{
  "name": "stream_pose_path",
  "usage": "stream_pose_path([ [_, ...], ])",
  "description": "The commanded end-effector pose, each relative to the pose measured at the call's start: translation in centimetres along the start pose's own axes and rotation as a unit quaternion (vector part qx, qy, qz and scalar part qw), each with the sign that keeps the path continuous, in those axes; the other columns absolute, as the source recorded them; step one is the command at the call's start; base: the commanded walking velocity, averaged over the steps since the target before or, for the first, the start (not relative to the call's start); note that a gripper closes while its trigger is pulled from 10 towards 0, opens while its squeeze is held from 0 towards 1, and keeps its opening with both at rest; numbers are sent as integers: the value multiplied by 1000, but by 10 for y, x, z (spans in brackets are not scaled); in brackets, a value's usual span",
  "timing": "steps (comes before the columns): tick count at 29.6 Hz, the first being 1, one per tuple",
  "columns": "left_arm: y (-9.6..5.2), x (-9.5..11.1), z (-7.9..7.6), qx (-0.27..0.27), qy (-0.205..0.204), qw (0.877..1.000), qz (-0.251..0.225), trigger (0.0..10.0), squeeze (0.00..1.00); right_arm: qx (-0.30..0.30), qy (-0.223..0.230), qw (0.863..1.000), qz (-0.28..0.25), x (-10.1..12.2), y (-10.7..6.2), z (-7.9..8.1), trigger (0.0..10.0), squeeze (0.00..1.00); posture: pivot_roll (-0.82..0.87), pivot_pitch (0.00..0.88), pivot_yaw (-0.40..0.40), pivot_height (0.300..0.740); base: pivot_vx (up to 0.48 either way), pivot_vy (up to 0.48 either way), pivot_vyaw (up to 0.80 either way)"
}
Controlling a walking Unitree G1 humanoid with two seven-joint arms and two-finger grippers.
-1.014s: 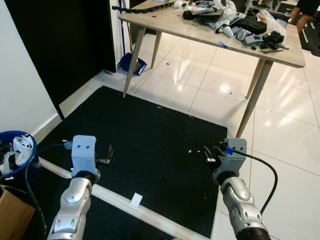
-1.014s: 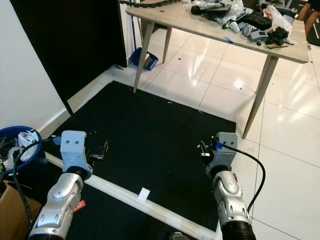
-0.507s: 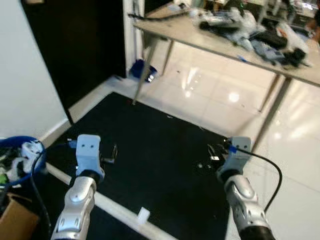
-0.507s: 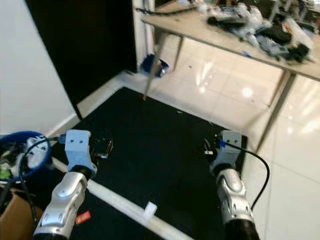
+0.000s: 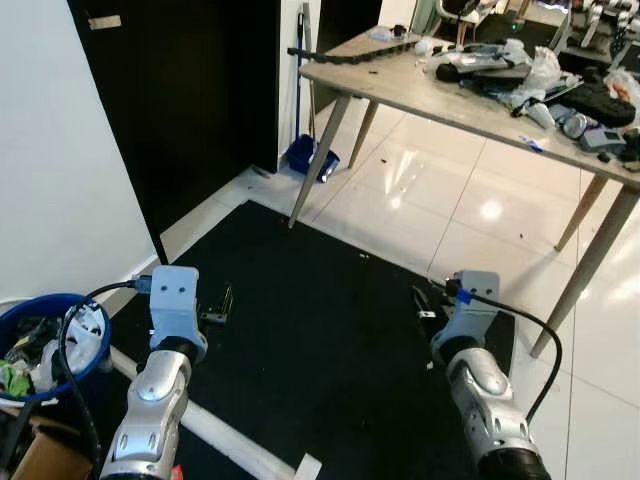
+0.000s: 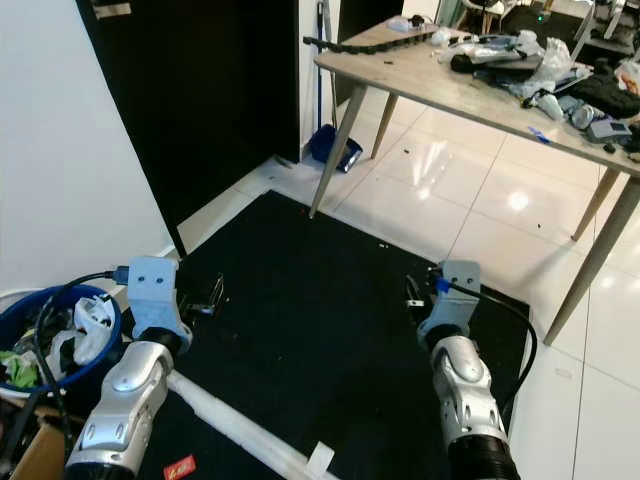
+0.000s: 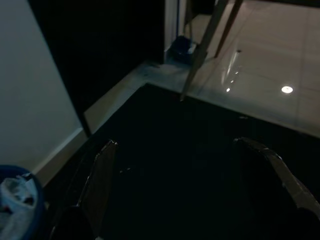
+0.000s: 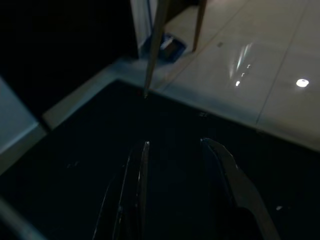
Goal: Picking trash to rubbish bin
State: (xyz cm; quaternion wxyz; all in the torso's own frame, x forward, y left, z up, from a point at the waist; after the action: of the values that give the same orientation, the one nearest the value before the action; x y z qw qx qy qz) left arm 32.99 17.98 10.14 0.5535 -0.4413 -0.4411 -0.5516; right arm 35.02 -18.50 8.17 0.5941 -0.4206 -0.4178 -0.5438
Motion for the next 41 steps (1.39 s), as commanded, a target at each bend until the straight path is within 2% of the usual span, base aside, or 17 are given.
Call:
stream_pose_path([
  [1, -1, -2, -2, -4, -1, 1000, 5, 10000, 0, -14, 3, 1000, 11, -6, -3, -8, 10000, 0, 18, 120, -27, 740, 341, 0, 0],
  [6, -1, -2, -3, -6, -1, 1000, 4, 10000, 0, -16, 6, 1000, 11, -5, -4, -10, 10000, 0, 16, 124, -25, 740, 344, 0, -213],
  [30, 0, 0, -4, -12, 0, 1000, 4, 10000, 0, -23, 8, 1000, 8, -5, -6, -11, 10000, 0, 14, 142, -17, 740, 347, 0, -615],
  [41, 2, 2, -5, -11, -3, 1000, 2, 10000, 0, -24, 6, 1000, 5, -2, -5, -11, 10000, 0, 13, 149, -20, 740, 347, 0, 0],
])
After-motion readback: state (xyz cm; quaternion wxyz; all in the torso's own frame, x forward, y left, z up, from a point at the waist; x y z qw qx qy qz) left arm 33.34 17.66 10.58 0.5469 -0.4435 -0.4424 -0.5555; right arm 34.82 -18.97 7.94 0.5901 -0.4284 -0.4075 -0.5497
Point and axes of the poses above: a point about 5 cm out from each wrist's last joint towards the gripper, its own y axis pointing out of the wrist towards the gripper, its own x axis along the axis of the wrist's last joint, z = x × y, the point moved 4 cm from there along y, pointing out of the wrist towards the gripper, and after that the axes turned 10 degrees about y, right-handed, at the moved point
